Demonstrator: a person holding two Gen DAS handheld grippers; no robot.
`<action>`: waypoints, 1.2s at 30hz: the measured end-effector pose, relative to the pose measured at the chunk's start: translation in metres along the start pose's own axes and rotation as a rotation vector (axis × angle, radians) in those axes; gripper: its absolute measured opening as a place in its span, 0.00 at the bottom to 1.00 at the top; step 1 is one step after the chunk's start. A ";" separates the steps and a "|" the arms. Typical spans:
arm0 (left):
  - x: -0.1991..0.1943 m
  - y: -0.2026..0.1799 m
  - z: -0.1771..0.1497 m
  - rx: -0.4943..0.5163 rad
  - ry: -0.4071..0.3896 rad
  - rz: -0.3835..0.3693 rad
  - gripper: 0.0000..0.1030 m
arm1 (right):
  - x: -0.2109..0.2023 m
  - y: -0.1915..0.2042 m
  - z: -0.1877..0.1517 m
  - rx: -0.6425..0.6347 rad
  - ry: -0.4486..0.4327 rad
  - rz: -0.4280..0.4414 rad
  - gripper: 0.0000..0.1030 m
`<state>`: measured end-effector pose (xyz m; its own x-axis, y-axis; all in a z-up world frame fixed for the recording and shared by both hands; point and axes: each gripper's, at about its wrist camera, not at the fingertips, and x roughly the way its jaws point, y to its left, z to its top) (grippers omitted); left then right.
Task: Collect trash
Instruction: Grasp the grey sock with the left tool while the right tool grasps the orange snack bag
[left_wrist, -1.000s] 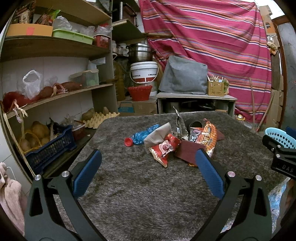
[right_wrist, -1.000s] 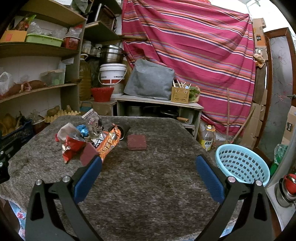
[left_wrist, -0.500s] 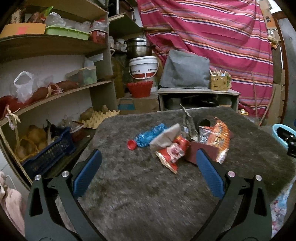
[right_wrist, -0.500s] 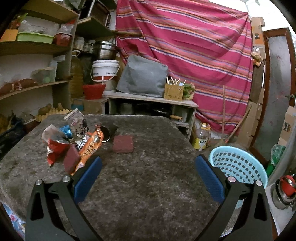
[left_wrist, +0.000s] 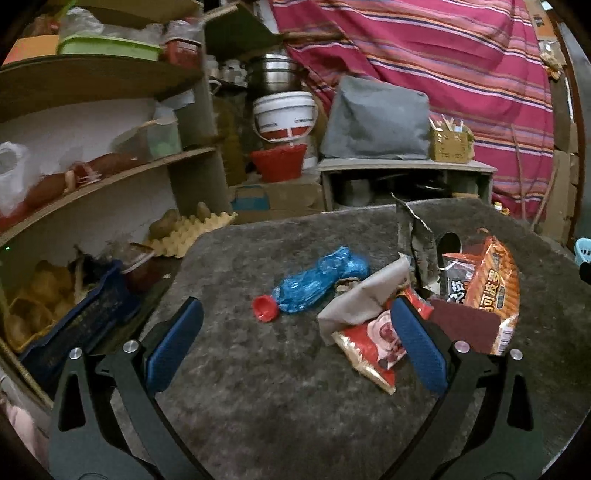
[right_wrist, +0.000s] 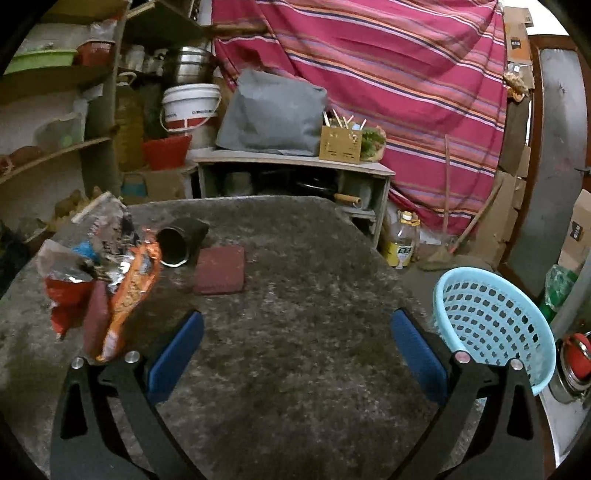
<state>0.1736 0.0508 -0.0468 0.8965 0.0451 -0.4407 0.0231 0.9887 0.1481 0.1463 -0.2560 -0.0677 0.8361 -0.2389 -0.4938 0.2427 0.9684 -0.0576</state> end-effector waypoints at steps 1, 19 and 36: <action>0.008 -0.001 0.001 0.001 0.012 -0.014 0.95 | 0.003 0.000 0.001 -0.003 0.001 -0.003 0.96; 0.036 -0.017 0.004 0.083 0.053 -0.149 0.21 | 0.026 0.034 0.008 -0.033 0.071 0.117 0.96; 0.001 0.044 0.005 0.000 0.056 -0.019 0.21 | 0.052 0.121 0.009 -0.087 0.219 0.379 0.25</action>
<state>0.1779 0.0939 -0.0362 0.8696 0.0341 -0.4926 0.0402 0.9894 0.1395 0.2239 -0.1524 -0.0926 0.7318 0.1455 -0.6658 -0.1104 0.9894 0.0949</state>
